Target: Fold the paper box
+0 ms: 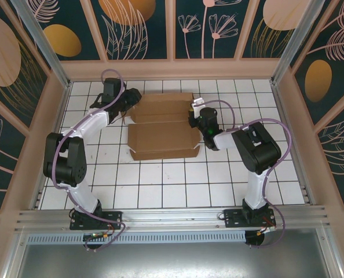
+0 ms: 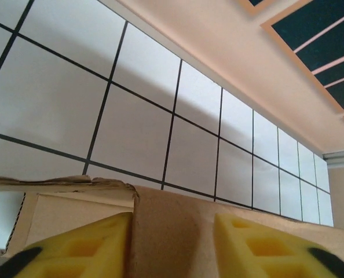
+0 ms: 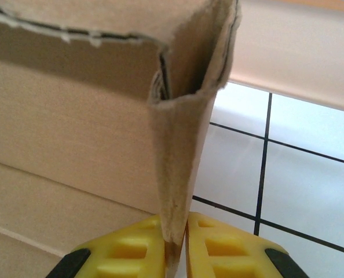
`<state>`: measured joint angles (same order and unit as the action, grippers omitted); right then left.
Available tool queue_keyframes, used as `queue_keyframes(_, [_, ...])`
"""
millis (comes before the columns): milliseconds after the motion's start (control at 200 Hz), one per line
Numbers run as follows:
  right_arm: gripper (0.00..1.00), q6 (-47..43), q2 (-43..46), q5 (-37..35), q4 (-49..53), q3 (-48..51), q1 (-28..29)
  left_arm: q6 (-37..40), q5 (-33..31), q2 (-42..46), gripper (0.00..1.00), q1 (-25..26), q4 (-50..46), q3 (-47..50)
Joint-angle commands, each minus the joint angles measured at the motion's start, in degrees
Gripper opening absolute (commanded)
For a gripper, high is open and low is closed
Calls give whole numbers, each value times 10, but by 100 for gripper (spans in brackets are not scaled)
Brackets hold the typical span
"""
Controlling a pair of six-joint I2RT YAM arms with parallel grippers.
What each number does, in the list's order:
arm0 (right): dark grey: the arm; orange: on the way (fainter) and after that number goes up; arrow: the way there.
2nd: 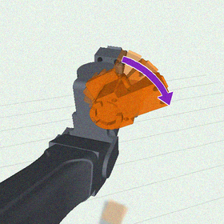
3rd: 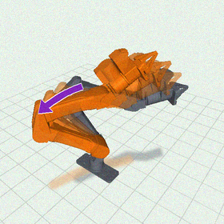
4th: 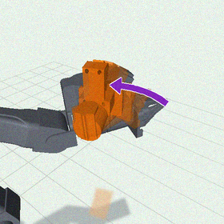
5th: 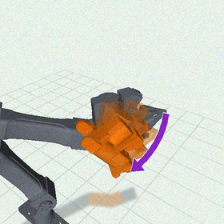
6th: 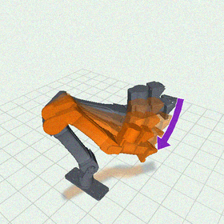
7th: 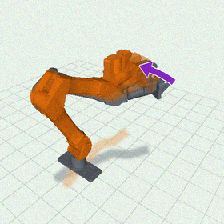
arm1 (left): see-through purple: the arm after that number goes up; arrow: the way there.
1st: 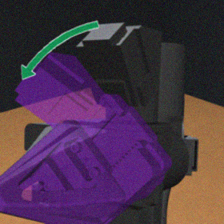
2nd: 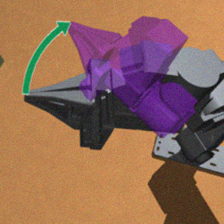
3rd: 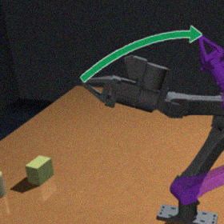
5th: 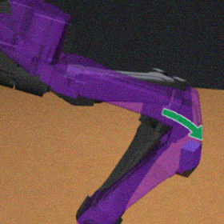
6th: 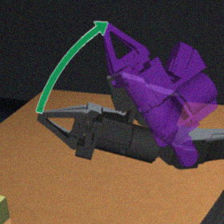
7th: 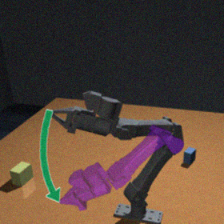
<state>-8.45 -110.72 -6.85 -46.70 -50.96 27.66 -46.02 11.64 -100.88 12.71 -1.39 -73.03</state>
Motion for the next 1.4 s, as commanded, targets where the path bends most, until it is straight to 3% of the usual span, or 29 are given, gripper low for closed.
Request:
queue_keyframes(0, [14, 6, 25, 17, 17, -11, -5, -25, 34, 5, 33, -9, 56, 23])
queue_keyframes(430, [11, -2, 58, 18, 27, 19, -12, -86, 84, 44, 11, -9, 130, 116])
queue_keyframes(495, [11, 3, 66, 12, 30, 24, -13, -90, 84, 50, 16, -9, 137, 130])
queue_keyframes(641, [11, 12, 71, 8, 46, 26, -16, -63, 44, 71, 44, -10, 95, 132])
queue_keyframes(706, [11, 15, 71, 4, 51, 27, -17, -53, 13, 88, 48, -9, 77, 137])
queue_keyframes(1006, [11, 27, 70, 7, 56, 26, -18, -73, 9, 145, 41, -9, 110, 252])
queue_keyframes(1281, [11, 33, 69, 10, 52, 28, -15, -79, -10, 145, 31, -4, 91, 274])
queue_keyframes(1396, [10, 34, 70, 12, 60, 24, -15, -76, -18, 175, 37, -1, 88, 276])
